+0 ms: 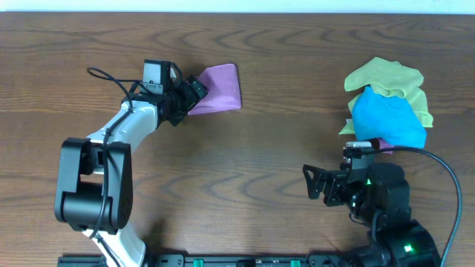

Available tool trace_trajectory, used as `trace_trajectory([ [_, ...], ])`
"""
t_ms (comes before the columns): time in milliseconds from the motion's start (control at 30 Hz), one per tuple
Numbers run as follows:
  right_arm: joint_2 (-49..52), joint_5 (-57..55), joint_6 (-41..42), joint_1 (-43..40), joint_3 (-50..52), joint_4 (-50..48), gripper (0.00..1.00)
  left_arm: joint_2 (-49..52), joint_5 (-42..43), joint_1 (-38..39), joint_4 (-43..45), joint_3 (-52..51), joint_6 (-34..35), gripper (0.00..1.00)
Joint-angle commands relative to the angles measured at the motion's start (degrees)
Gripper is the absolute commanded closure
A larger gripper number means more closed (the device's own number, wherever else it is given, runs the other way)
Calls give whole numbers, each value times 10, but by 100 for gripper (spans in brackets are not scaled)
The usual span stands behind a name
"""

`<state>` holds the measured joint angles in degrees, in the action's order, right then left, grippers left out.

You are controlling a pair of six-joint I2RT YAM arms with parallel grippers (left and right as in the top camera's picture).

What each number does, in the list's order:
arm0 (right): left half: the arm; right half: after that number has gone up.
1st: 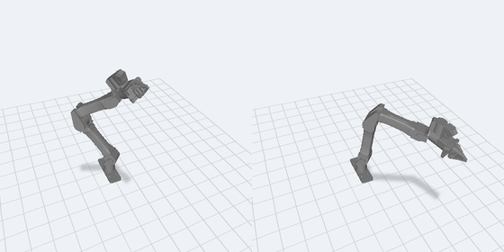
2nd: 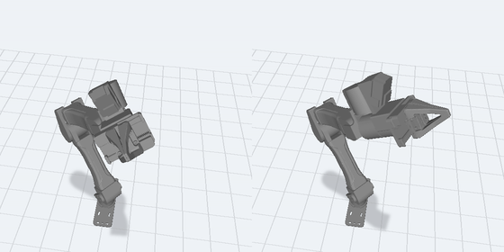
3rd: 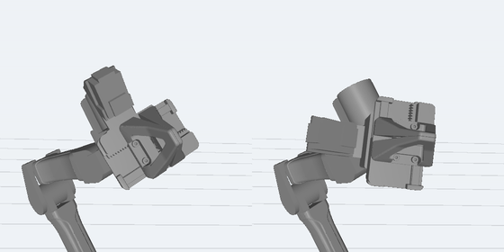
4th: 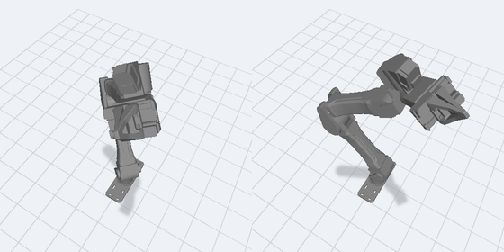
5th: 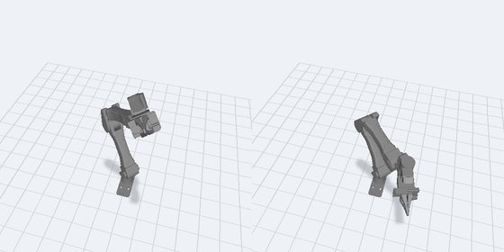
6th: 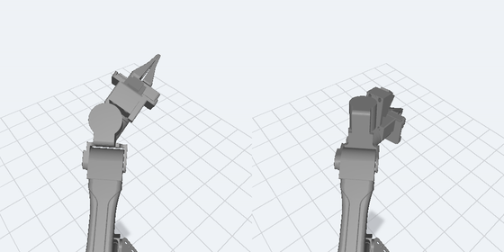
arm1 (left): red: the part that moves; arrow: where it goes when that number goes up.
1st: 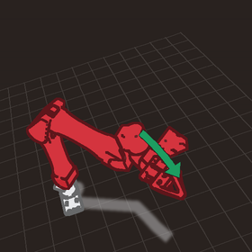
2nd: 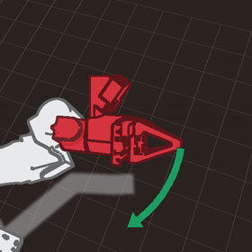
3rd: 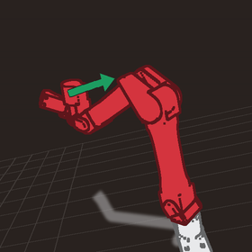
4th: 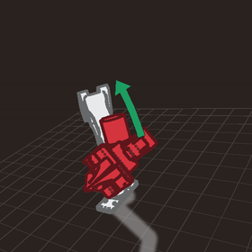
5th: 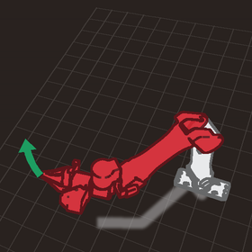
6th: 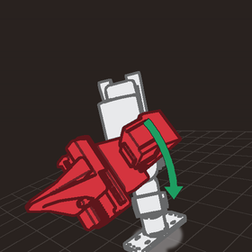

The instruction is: Fold the cloth

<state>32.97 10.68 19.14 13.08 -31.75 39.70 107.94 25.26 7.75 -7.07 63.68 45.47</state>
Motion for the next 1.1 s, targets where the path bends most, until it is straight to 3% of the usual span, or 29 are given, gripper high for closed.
trace_trajectory([
  [0, -3, -2, 10, -4, 4, 2, 1, 24, -13, 3, 1, 15, 17, 5],
  [333, -3, -2, 10, -4, 4, 2, 1, 51, -8, 10, 33, 15, 24, 0],
  [500, -3, -2, 10, -4, 4, 2, 1, 62, -15, 17, 51, 15, 24, 16],
  [633, -3, -2, 10, -4, 4, 2, 1, 80, -13, 21, 66, 15, 23, 37],
  [667, -3, -2, 10, -4, 4, 2, 1, 83, -12, 21, 71, 15, 22, 46],
  [767, -3, -2, 10, -4, 4, 2, 1, 85, -12, 20, 87, 15, 14, 94],
  [1067, -3, -2, 10, -4, 4, 2, 1, 78, 11, 6, 109, 65, -22, 94],
])
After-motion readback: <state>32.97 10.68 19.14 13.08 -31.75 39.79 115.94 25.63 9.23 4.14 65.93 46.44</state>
